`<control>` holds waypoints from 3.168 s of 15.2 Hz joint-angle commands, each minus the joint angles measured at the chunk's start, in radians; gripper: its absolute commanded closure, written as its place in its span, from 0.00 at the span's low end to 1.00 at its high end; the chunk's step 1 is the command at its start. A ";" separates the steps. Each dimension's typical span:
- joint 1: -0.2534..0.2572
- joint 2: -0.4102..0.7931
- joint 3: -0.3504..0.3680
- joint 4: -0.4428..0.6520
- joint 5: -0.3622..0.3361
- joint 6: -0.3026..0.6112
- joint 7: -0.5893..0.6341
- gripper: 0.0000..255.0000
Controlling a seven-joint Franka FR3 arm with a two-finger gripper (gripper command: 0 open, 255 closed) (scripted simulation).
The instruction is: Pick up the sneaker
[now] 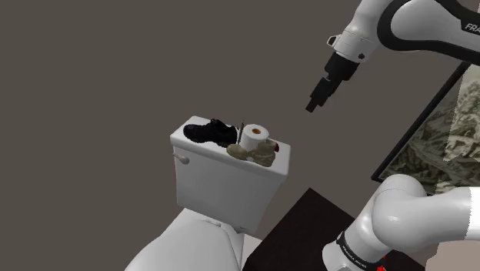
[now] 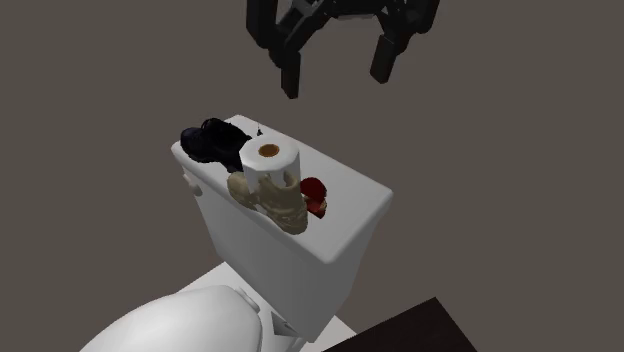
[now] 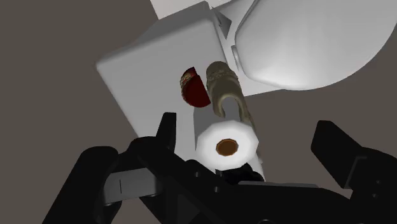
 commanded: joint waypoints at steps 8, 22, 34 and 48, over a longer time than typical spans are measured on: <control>0.039 0.077 0.015 -0.169 -0.021 0.279 -0.063 0.00; 0.078 0.292 0.029 -0.329 -0.054 0.692 -0.122 0.00; 0.076 0.310 0.025 -0.355 -0.056 0.735 -0.124 1.00; 0.081 0.251 0.031 -0.229 -0.049 0.551 -0.127 1.00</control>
